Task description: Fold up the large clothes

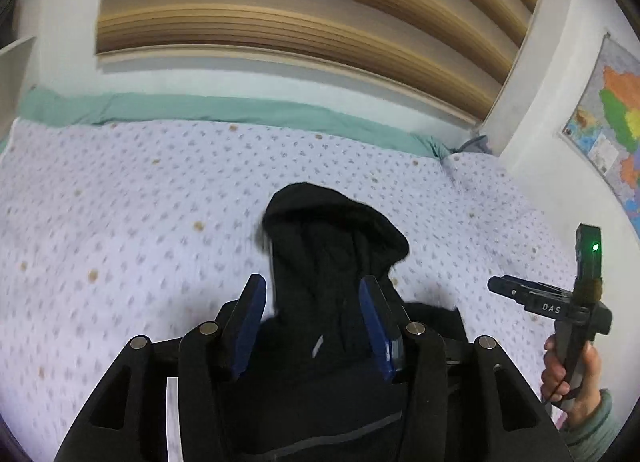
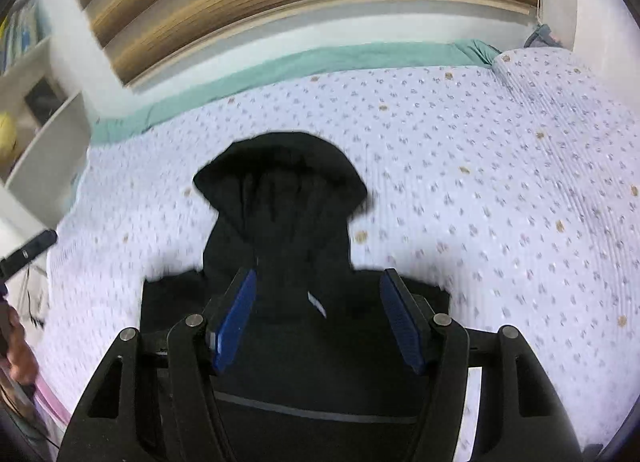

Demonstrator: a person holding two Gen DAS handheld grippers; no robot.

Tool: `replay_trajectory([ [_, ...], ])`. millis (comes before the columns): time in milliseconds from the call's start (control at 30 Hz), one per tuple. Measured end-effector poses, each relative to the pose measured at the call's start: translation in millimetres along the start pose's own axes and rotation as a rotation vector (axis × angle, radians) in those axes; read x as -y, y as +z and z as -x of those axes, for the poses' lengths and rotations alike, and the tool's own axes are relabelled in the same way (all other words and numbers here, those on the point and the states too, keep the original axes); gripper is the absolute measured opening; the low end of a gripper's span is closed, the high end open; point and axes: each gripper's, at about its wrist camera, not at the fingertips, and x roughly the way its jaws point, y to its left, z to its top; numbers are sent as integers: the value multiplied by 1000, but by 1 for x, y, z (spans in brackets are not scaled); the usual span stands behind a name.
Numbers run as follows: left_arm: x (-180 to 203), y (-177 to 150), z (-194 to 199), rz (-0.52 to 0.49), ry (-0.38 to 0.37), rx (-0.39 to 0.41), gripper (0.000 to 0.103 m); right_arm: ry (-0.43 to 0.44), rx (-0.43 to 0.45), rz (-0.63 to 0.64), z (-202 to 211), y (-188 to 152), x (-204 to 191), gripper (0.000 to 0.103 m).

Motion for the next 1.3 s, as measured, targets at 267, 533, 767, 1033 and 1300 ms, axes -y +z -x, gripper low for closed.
replay_trajectory([
  [267, -31, 32, -174, -2, 115, -160, 49, -41, -72, -52, -107, 43, 28, 68],
  [533, -52, 23, -280, 46, 108, -256, 50, -21, -168, -113, -218, 55, 56, 63],
  [767, -99, 35, -246, 257, 19, -142, 22, -73, -101, -61, -209, 67, 57, 6],
  [1033, -119, -3, -251, 315, -94, -242, 27, -57, -27, 1, -164, 47, 60, 7],
  [1300, -106, -36, -284, 101, -11, -294, 37, 28, -264, -166, -248, 14, 107, 31],
])
